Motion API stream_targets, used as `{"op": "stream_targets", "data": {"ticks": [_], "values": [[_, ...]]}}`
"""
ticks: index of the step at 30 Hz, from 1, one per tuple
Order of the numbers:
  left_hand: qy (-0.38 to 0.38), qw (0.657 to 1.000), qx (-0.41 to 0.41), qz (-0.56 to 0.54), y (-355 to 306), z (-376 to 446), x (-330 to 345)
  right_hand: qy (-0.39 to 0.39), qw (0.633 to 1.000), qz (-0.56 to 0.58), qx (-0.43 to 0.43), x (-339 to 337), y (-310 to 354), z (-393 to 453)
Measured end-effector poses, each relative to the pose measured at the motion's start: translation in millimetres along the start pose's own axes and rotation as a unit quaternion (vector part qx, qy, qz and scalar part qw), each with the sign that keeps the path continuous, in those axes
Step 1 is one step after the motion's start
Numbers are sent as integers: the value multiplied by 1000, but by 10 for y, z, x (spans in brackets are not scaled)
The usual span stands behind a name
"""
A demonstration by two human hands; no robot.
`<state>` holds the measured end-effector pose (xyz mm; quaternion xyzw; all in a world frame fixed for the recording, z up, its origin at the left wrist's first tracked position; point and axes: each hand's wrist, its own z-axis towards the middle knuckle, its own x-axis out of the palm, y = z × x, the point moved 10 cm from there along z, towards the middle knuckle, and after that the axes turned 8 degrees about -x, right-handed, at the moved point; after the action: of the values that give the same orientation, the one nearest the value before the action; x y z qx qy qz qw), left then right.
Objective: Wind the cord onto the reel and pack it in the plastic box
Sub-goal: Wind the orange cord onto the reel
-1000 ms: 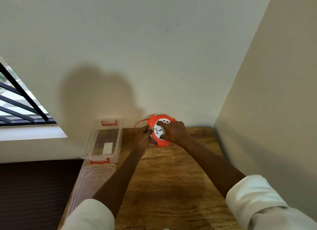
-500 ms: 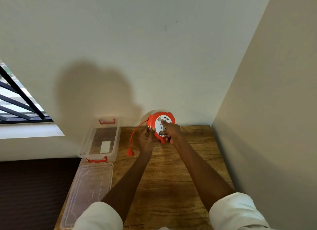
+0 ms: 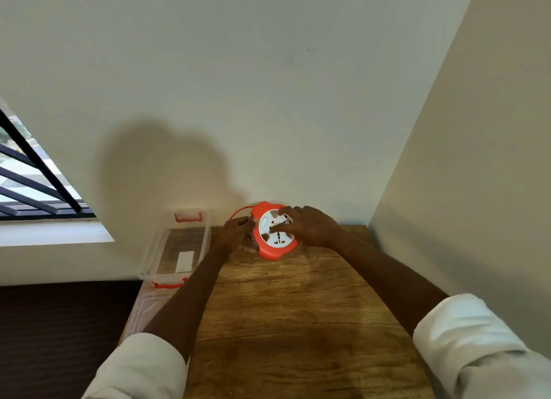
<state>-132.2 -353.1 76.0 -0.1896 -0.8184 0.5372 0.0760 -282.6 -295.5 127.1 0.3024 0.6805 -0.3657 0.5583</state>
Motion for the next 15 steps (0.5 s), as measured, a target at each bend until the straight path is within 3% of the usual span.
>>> {"op": "stream_targets", "data": {"ticks": [7,15], "values": [[21,999,-4,34,29,2,139,65,993,-88,-44,94,191,50],[-12,999,14,-34,47,6,292,-7,996,-50,72,-8,12,29]]}}
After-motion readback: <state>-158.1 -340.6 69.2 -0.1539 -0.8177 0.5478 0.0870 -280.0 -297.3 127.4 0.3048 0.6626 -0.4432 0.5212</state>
